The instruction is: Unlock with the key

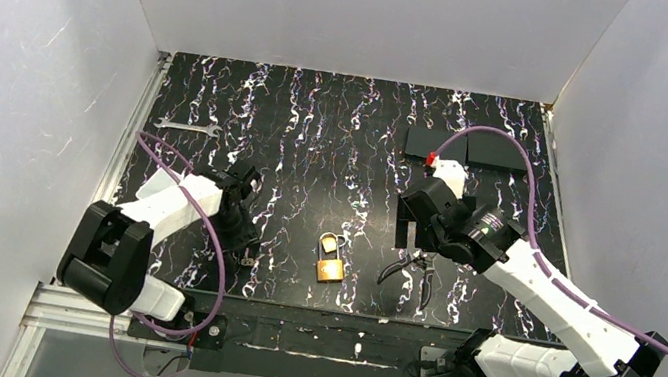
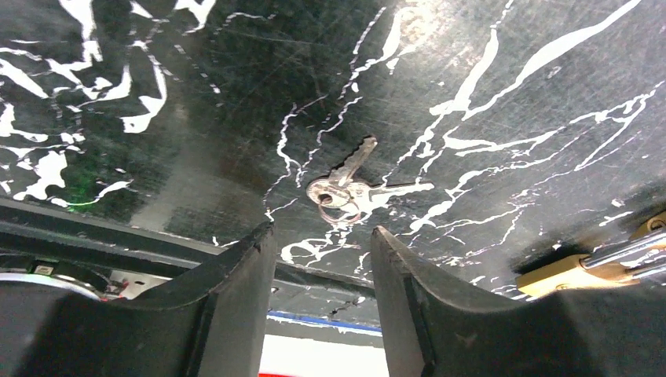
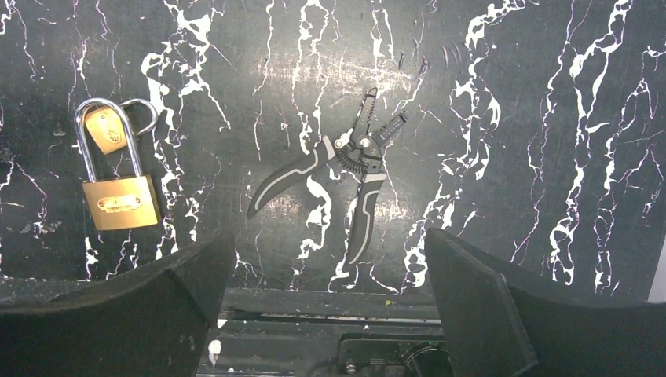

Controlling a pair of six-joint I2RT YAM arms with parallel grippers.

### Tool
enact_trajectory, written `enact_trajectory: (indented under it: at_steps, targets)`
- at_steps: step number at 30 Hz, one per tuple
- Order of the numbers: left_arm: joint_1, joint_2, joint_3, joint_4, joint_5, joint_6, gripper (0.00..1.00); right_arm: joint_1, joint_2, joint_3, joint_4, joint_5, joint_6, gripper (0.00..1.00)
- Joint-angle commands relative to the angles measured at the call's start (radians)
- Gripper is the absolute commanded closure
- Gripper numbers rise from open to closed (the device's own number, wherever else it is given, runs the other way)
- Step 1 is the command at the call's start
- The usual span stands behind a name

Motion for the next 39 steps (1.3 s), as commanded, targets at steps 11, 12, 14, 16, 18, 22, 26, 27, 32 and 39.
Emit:
enact_trajectory:
  at_steps: [11, 12, 14, 16, 18, 22, 26, 27, 32, 39]
  targets:
    - [-0.006, 0.062, -0.008, 0.061, 0.046, -0.027, 0.6, -0.002, -0.03, -0.01, -0.012, 0.008, 0.015, 0.0]
    - [-0.007, 0.061, -0.008, 0.057, 0.04, -0.026, 0.6, -0.003, -0.031, -0.011, -0.013, 0.01, 0.015, 0.0]
    - [-0.006, 0.056, -0.013, 0.053, 0.03, -0.023, 0.6, -0.003, -0.034, -0.011, -0.016, 0.013, 0.015, 0.0]
    - [-0.007, 0.059, -0.015, 0.049, 0.02, -0.02, 0.6, -0.003, -0.036, -0.013, -0.018, 0.015, 0.014, 0.0]
    - [-0.007, 0.065, -0.013, 0.045, 0.013, -0.014, 0.6, -0.003, -0.037, -0.015, -0.017, 0.017, 0.014, 0.0]
    - [-0.006, 0.076, -0.011, 0.022, -0.023, -0.01, 0.6, -0.002, -0.032, -0.013, -0.016, 0.017, 0.011, 0.0]
    - [-0.006, 0.065, -0.003, -0.021, -0.095, -0.034, 0.53, -0.003, -0.031, -0.013, -0.017, 0.017, 0.007, 0.0]
    - [-0.007, 0.056, -0.005, -0.02, -0.101, -0.04, 0.52, -0.003, -0.032, -0.014, -0.018, 0.017, 0.006, 0.0]
    - [-0.007, 0.073, 0.001, 0.01, -0.077, -0.033, 0.51, -0.003, -0.032, -0.018, -0.016, 0.017, 0.006, 0.0]
    - [-0.017, 0.097, -0.001, 0.029, -0.067, -0.03, 0.57, -0.002, -0.026, -0.021, -0.014, 0.017, 0.002, 0.0]
